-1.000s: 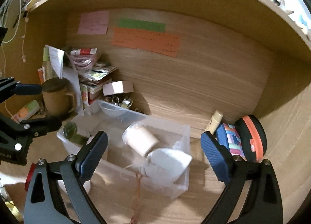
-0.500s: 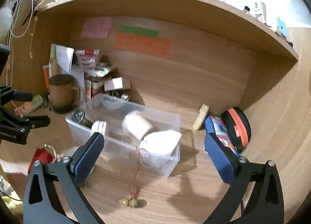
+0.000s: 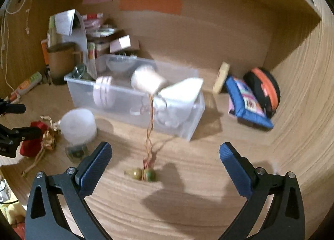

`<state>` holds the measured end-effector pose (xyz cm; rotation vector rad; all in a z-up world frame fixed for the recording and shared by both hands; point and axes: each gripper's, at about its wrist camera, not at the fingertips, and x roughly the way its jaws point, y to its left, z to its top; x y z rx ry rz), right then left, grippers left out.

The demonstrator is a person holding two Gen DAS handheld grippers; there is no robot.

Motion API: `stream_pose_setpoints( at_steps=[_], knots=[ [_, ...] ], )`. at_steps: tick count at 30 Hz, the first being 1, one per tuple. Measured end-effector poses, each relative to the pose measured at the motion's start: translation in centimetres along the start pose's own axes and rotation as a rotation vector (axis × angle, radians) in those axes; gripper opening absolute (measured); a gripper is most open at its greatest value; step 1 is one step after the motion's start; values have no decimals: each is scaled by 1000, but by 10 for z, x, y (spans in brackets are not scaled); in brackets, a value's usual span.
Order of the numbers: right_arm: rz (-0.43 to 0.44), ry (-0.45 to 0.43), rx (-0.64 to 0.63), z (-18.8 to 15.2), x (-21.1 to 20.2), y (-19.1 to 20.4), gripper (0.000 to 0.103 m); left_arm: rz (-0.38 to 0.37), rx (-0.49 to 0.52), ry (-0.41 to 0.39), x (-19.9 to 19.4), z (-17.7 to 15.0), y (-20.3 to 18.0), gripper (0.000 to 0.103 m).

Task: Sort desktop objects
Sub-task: 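Withdraw both grippers from the box and move toward the red pouch, then grasp the red pouch with the left gripper while the right grasps the green gourd charm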

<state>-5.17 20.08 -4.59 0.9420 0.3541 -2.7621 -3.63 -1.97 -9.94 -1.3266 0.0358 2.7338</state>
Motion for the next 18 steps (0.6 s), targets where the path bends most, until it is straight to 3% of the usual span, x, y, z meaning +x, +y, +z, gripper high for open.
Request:
stream_pose_setpoints(
  at_steps=[8,13,16,18],
  knots=[
    [46,71,-31,-13,18,5,103,4,1,62,21,-10,-10,98],
    [87,100,-42,-14,24,10,100,17,4,54,24,-9,-15,101],
    [99,122,-48,-14,28,11,90,27,-9,36,25,-8,-14,101],
    [107,147,-47,-15,32,11,74,35,-18,23,25,-8,-13,101]
  ],
)
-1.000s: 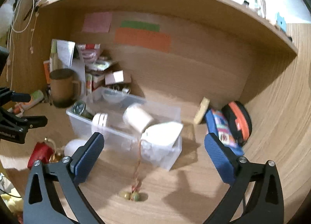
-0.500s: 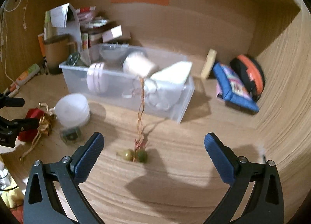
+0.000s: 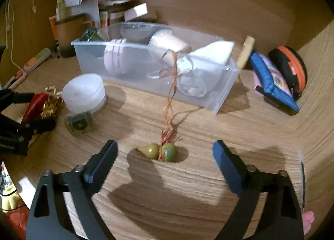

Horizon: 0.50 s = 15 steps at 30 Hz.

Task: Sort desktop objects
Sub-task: 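Grasp the red pouch with the left gripper while the right grasps the green gourd charm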

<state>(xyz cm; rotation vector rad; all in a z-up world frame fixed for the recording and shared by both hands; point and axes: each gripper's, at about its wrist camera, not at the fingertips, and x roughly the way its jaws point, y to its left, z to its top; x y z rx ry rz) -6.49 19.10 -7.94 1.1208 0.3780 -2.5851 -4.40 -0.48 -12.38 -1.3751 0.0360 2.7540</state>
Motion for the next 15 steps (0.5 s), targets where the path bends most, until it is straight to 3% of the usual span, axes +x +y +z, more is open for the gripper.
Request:
stream_pose_setpoints(
  at_steps=[3,5,10,12,15],
  knots=[
    [8,22,6,0,4,-1,63,7,-9,-10,-1,-1,2,97],
    [10,22,9,0,4,-1,61,13,-17,-21,-2,-3,3,93],
    [19,16,14,0,3,-1,52,20,-21,-37,-6,-3,6,80],
    [28,12,15,0,3,-2,43,19,-20,-37,-6,-2,7,70],
    [28,9,16,0,3,-2,40,22,-24,-35,-7,0,9,63]
  ],
)
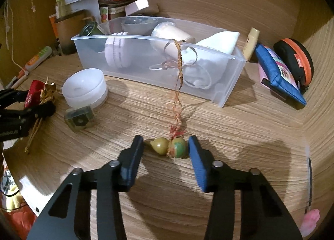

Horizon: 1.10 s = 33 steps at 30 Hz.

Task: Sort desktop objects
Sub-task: 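Grasp the red pouch with the left gripper while the right grasps the green gourd charm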

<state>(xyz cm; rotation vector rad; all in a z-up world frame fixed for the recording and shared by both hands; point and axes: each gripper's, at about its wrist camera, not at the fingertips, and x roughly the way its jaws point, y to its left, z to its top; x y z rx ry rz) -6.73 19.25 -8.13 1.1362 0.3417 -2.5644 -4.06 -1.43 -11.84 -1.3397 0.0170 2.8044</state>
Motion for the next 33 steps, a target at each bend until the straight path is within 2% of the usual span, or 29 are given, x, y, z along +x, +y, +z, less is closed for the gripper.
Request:
stream_pose_setpoints(
  at_steps=[3,5,8,17,23,33],
  knots=[
    [0,-3,4,0,0,0,40,7,-5,-2,-1,0,1,56],
    [-5,-15,5,0,-2,0,40,-2,-5,-2,-3,-1,2,54],
    [0,-24,19,0,-4,-3,39,-49,-26,-2,-6,-2,10,50],
    [66,-61,105,1,-12,-19,39,-30,-90,-11,-16,-6,33,49],
    [60,-96,119,6,-23,-26,39,-20,-86,-41,-28,3,36,49],
    [8,-168,59,32,-43,-33,40,-17,-55,-83,-35,29,30,49]
  ],
)
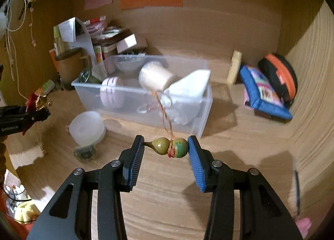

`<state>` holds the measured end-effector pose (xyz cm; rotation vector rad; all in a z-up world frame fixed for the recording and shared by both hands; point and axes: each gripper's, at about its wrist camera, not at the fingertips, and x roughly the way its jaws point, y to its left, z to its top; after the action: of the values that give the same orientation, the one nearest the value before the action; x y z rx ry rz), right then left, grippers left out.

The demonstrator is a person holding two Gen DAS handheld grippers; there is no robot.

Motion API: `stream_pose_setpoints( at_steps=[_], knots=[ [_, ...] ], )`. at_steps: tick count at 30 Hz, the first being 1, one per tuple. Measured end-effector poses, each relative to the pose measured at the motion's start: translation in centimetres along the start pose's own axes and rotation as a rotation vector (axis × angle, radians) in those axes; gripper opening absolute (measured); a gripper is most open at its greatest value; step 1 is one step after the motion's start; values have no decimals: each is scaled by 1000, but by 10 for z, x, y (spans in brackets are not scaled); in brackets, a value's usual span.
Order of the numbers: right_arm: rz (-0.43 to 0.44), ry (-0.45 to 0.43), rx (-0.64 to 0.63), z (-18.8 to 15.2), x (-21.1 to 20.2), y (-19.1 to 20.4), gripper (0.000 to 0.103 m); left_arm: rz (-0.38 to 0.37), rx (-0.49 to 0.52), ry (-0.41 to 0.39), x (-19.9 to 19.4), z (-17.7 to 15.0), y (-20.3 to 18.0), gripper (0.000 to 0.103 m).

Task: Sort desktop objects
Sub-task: 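Grasp the red pouch with the left gripper while the right grasps the green gourd charm, then carry the red pouch and gourd charm over the clear box and lower them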

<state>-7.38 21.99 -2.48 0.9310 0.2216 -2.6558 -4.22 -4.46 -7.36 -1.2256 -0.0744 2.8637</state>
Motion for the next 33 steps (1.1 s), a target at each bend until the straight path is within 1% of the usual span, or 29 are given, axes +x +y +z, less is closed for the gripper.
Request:
stream_pose_setpoints(
  at_steps=[7,13,17,23,28,33],
  knots=[
    [-44,-71,-61,33,-9,0,39,-23,44,-40,-7,29,-6,50],
    [-65,-145,-124,67,-18,4,39,-72,81,-60,-12,59,-10,50],
    [-65,-174,-149,88,-16,5,39,-104,94,-55,-10,79,-13,50],
    [-64,-188,-172,111,-5,6,39,-129,124,-69,-14,105,-19,50],
    [-55,-179,-172,127,11,6,39,-143,126,-67,-12,124,-22,50],
    [-43,-169,-168,137,26,5,40,-150,137,-69,-6,136,-29,50]
  ],
)
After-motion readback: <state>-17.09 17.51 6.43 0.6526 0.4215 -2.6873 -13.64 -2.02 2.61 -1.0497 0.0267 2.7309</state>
